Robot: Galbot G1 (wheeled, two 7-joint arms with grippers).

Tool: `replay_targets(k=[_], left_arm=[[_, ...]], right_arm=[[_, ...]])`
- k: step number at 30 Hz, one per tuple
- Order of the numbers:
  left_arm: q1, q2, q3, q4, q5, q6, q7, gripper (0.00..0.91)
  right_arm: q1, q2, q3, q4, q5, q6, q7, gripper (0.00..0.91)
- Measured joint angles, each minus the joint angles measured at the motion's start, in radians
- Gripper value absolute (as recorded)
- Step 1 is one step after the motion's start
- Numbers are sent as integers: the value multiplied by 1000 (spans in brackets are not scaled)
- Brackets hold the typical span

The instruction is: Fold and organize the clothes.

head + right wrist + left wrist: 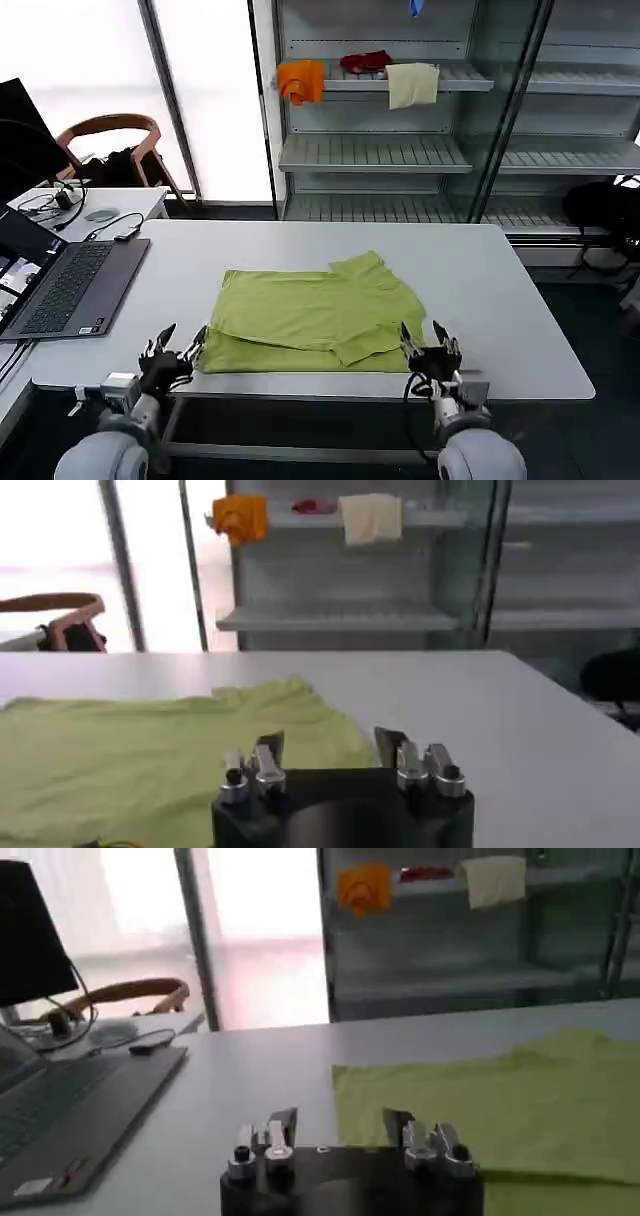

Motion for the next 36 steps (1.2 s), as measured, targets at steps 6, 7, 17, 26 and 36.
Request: replay_targets(k=[6,7,17,26,36], left_arm=[[-176,48,50,140,-49,3,24,907],[-208,58,60,170,-56,3,26,907],[-490,92,160,489,-81,2,72,907],[-604,92,201,664,-60,0,113,907],[-672,86,235,778,-18,0,141,907]], right_arm=[[199,18,-35,-205,14,0,-12,907],[232,24,-37,-247,14,1,-17,907],[485,94,-35,-600,-31,11,-43,907],[597,121,-22,-784,-63,15,-44,907],[645,130,-12,-877,-90,16,-40,907]])
